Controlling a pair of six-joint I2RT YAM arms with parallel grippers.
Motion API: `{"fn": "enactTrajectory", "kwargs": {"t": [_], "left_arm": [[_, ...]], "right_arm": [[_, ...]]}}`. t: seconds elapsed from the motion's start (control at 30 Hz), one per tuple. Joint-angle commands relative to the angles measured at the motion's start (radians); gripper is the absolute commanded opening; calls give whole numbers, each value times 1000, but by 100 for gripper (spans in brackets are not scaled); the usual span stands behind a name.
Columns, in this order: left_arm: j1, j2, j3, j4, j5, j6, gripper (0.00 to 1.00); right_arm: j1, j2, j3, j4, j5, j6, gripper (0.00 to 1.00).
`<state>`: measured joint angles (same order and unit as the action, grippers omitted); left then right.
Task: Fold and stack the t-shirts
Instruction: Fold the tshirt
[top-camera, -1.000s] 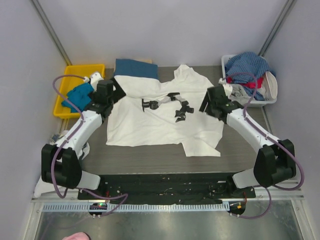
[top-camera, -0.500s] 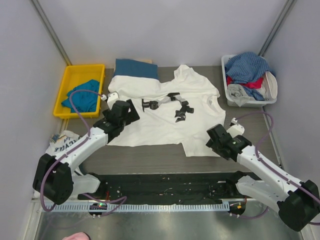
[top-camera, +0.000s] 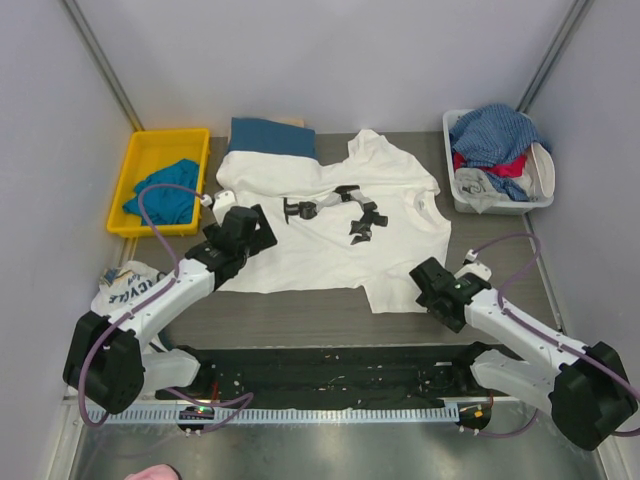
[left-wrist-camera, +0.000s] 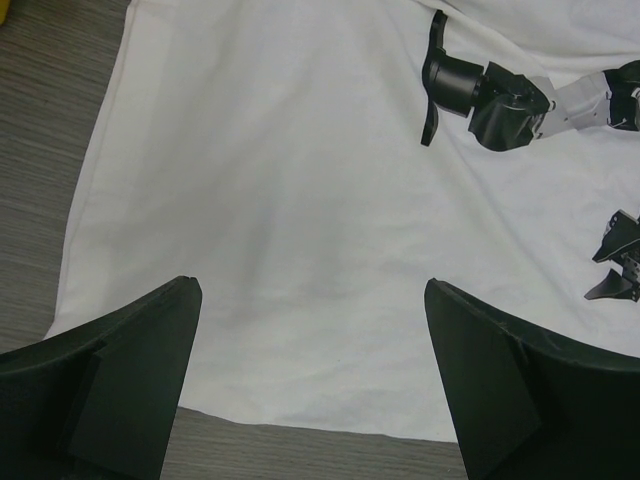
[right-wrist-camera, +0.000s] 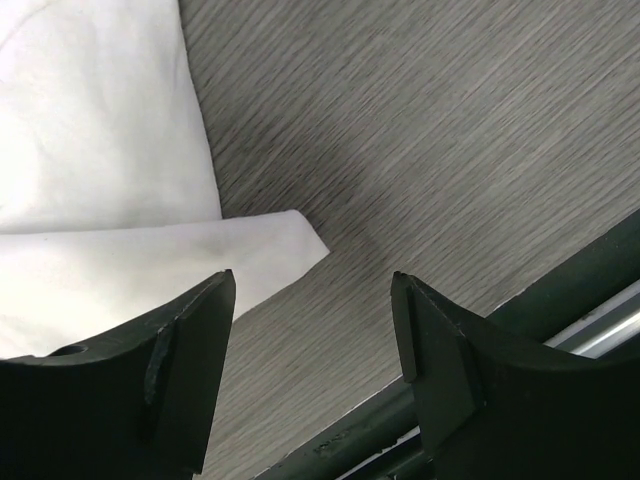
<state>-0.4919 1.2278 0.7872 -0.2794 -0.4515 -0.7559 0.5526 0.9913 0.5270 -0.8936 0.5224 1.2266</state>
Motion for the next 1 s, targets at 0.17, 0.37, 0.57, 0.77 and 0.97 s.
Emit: {"fn": "enactTrajectory", "kwargs": {"t": [0.17, 0.37, 0.57, 0.77, 0.97], "left_arm": [[-4, 6, -16, 32, -13, -3, 100], [-5, 4, -23, 32, -19, 0, 100], [-4, -16, -40, 29, -35, 0, 100], [-4, -28, -54, 23, -41, -5, 100], [-4, -33, -62, 19, -47, -10, 100]], "right_arm": [[6, 41, -38, 64, 31, 37, 70], [6, 99, -28, 114, 21, 4, 68], [6, 182, -7, 170, 2, -39, 68], [4, 222, -4, 212, -12, -73, 54], [6, 247, -1, 231, -16, -93, 33]]}}
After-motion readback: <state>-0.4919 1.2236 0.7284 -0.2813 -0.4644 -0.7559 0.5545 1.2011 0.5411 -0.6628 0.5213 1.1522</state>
